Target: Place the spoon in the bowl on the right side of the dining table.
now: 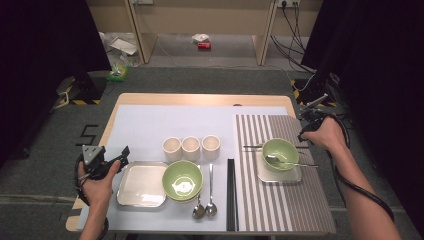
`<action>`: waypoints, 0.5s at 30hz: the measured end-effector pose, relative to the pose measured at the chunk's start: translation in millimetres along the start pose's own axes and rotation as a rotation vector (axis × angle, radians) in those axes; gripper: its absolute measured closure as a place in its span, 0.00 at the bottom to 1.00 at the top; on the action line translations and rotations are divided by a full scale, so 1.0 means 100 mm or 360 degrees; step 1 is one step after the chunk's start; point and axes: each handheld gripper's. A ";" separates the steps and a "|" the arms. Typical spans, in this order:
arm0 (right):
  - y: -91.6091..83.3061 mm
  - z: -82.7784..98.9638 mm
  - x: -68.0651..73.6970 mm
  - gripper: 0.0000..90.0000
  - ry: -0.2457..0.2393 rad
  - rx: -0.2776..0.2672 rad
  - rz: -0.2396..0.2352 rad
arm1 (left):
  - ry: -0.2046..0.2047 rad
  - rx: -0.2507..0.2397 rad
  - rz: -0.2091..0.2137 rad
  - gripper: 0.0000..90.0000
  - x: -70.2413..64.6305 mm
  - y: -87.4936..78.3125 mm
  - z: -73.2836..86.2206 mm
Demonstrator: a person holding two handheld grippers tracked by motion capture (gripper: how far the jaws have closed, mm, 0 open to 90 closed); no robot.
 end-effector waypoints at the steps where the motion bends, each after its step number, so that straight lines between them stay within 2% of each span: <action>1: 0.00 0.00 0.00 0.85 0.0000 0.0000 0.0000 | 0.0000 0.0000 0.0000 0.13 0.00 0.00 0.00; 2: -0.01 0.00 0.03 0.84 0.0047 -0.0015 -0.0008 | 0.0001 -0.0001 0.0002 0.13 0.00 0.00 0.00; 6: -0.01 0.01 0.06 0.84 0.0098 -0.0049 -0.0016 | 0.0002 -0.0001 0.0004 0.13 -0.01 0.01 -0.01; 9: -0.02 0.01 0.10 0.80 0.0180 -0.0086 -0.0024 | -0.0001 0.0003 0.0008 0.13 -0.01 0.02 -0.01; 10: -0.02 0.01 0.10 0.80 0.0180 -0.0086 -0.0024 | -0.0001 0.0003 0.0008 0.13 -0.01 0.02 -0.01; 11: -0.03 0.02 0.12 0.80 0.0211 -0.0110 -0.0035 | -0.0001 0.0001 0.0009 0.13 -0.01 0.02 -0.01; 15: -0.04 0.03 0.17 0.80 0.0223 -0.0153 -0.0028 | 0.0004 -0.0001 0.0017 0.13 -0.03 0.03 -0.02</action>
Point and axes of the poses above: each handheld gripper's, and its own axes: y roughly forward along the jaws, z roughly out of its underside, x roughly to its left, and after that the axes turned 11 degrees about -z, right-handed
